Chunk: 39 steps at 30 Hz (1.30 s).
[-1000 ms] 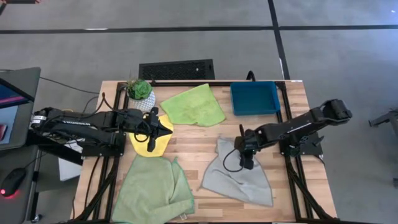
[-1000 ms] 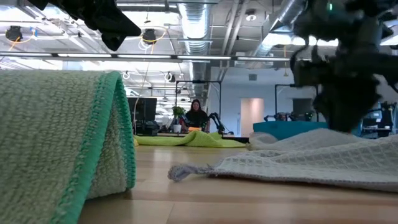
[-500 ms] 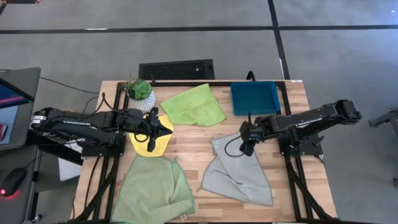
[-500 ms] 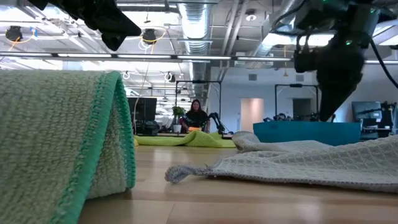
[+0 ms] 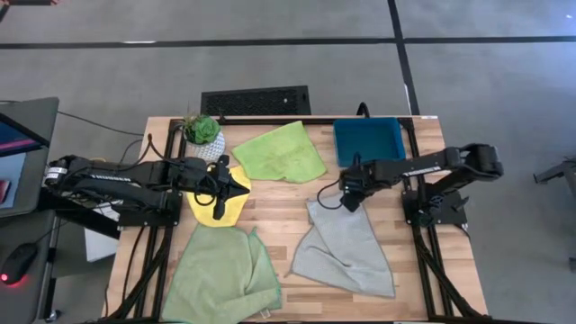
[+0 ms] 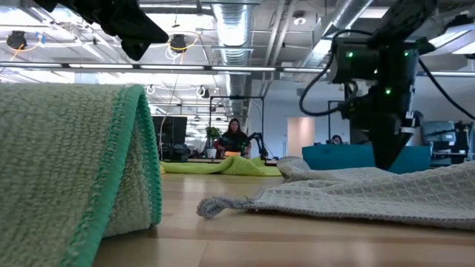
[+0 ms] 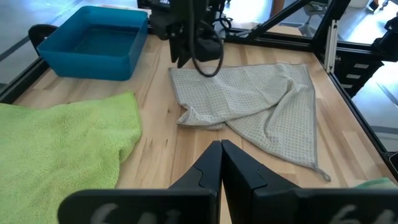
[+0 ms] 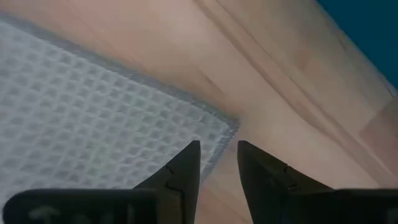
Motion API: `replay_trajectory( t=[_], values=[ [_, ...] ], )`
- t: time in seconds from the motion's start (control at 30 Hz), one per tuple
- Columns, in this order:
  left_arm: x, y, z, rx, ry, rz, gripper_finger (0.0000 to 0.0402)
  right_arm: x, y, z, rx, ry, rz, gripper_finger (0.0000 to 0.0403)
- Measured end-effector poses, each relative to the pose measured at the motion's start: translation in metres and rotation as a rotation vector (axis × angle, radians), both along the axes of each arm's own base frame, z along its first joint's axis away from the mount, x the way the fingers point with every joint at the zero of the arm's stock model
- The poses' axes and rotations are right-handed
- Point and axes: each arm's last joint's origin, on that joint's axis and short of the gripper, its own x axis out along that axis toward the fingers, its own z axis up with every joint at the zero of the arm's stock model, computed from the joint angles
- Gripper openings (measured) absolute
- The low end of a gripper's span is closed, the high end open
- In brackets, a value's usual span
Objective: Fold microfiber towels
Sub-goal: Fold the gray microfiber towel
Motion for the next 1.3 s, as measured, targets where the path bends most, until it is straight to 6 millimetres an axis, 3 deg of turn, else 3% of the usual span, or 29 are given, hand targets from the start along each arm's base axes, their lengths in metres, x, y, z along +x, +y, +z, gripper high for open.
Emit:
replay_trajectory(
  t=[0.53,1.3],
  values=[
    [0.000,0.000,0.000,0.001,0.000,0.001,0.0000,0.002,-0.014,-0.003,0.021,-0.013,-0.020,0.0131],
    [0.000,0.000,-0.001,0.000,0.006,0.001,0.0000,0.001,-0.014,-0.006,0.071,-0.028,-0.022,0.0131]
  ],
)
